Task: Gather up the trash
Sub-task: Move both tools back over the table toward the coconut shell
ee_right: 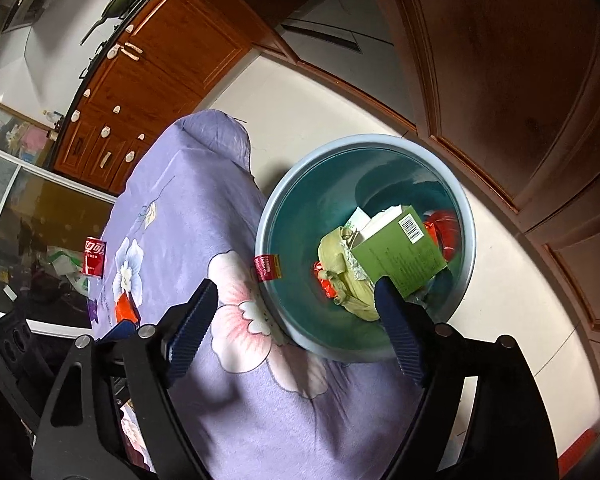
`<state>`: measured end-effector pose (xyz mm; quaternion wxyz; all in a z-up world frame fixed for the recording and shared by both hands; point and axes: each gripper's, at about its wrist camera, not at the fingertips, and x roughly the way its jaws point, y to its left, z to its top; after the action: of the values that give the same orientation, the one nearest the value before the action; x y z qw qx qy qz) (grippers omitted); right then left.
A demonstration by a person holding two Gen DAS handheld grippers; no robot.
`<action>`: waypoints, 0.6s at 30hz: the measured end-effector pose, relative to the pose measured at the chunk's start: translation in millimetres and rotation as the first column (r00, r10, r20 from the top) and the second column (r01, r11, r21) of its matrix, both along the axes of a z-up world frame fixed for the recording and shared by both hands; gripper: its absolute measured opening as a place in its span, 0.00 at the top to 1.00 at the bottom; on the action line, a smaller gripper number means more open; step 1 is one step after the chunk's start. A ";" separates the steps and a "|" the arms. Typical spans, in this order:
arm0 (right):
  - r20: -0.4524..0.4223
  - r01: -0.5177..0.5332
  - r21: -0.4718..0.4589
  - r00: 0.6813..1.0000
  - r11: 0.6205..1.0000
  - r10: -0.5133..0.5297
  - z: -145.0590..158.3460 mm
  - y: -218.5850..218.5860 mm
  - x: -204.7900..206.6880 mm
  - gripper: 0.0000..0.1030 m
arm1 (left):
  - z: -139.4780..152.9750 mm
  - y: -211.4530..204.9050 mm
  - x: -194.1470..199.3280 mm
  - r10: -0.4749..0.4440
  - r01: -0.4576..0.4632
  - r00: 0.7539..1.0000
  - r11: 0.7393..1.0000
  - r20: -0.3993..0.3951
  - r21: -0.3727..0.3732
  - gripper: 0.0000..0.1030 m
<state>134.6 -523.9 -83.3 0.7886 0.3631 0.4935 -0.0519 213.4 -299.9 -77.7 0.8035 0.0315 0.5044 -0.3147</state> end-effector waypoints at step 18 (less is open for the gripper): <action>0.044 -0.156 -0.049 0.986 0.987 0.158 39.4 104.4 4.8 0.24 | 32.3 126.9 -31.4 0.161 -0.158 0.985 0.986 0.067 -0.048 0.07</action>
<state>139.4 -419.4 -43.8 0.8099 0.3062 0.5002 0.0077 182.0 -173.0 -45.3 0.8439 -0.0146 0.4698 -0.2587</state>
